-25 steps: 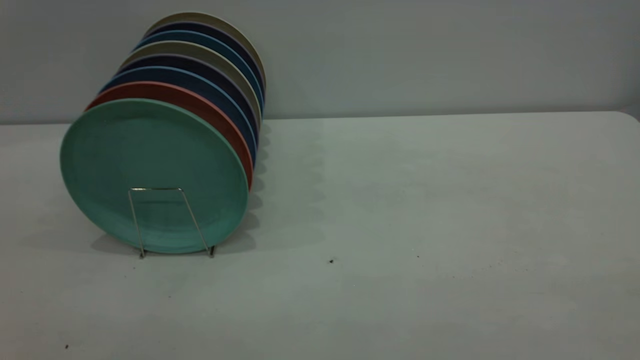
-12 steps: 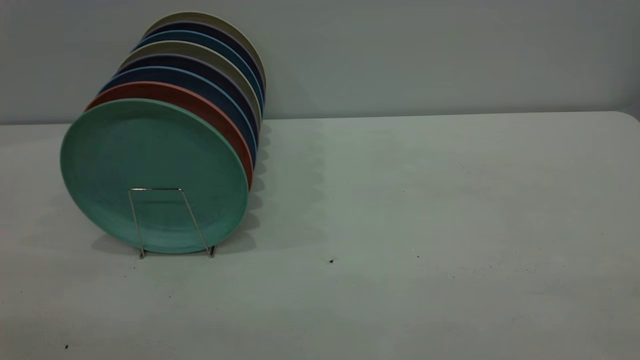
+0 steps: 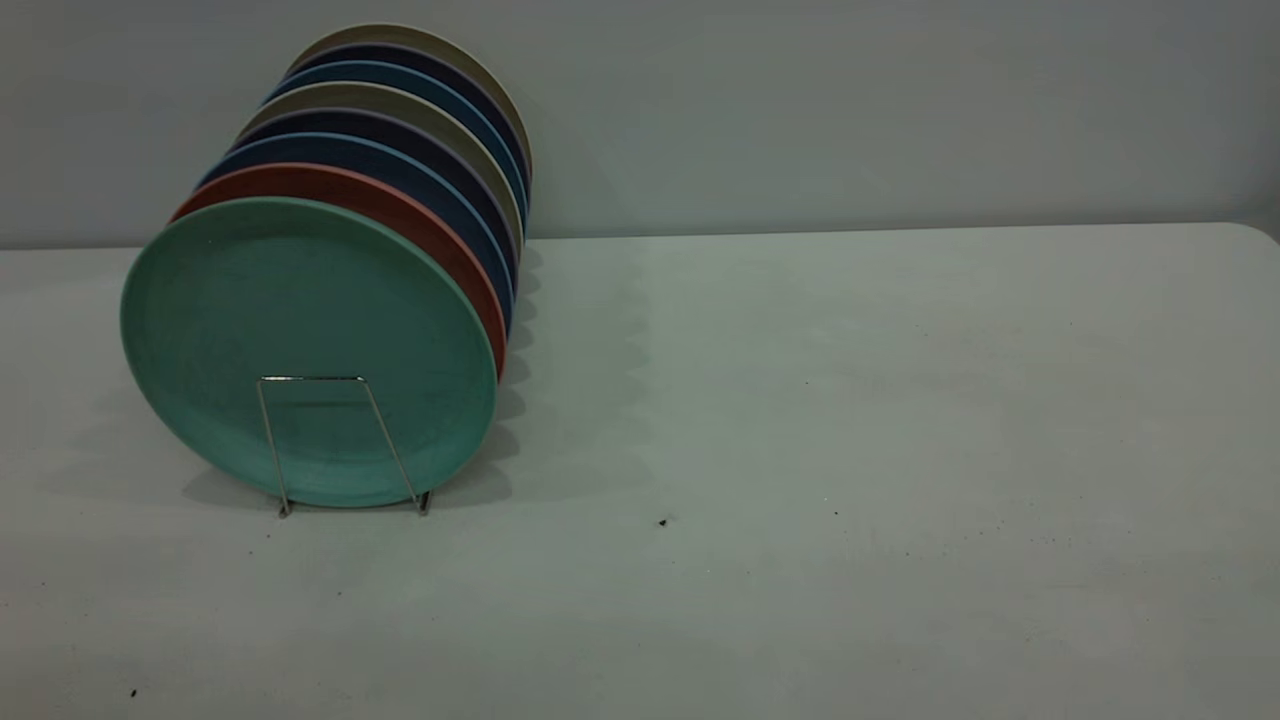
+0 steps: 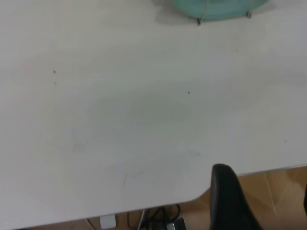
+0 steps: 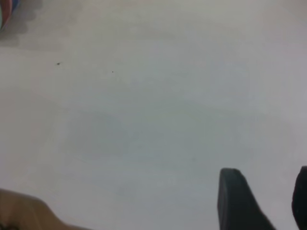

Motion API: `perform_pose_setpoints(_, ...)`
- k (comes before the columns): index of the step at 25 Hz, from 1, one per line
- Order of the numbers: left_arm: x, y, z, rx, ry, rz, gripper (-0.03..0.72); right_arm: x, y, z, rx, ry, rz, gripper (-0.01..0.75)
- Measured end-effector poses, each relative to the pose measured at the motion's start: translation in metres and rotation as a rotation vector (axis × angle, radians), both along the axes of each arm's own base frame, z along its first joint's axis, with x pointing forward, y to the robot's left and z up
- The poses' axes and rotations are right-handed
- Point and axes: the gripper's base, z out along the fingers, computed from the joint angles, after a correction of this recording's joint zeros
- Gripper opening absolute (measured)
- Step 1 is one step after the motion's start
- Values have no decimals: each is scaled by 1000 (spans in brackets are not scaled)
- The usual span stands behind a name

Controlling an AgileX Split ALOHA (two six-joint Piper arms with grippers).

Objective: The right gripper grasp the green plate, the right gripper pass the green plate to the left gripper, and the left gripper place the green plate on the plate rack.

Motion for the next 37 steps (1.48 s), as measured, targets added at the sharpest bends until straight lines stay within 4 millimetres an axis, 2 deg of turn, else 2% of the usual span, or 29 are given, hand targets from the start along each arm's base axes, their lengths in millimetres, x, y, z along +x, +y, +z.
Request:
perform_pose_setpoints(4, 0, 0, 0, -1, -1, 1, 412, 0, 1, 0, 0, 1, -64, 262)
perform_pose_setpoints(8, -1, 0, 0, -1, -5, 1, 412, 0, 0, 0, 0, 1, -55, 239)
perform_pose_setpoints(17, -20, 0, -2, 2, -132, 0, 412, 0, 0, 0, 0, 1, -43, 239)
perform_pose_setpoints(37, -20, -1, -2, 2, -137, 11, 414, 0, 0, 0, 1, 1, -44, 239)
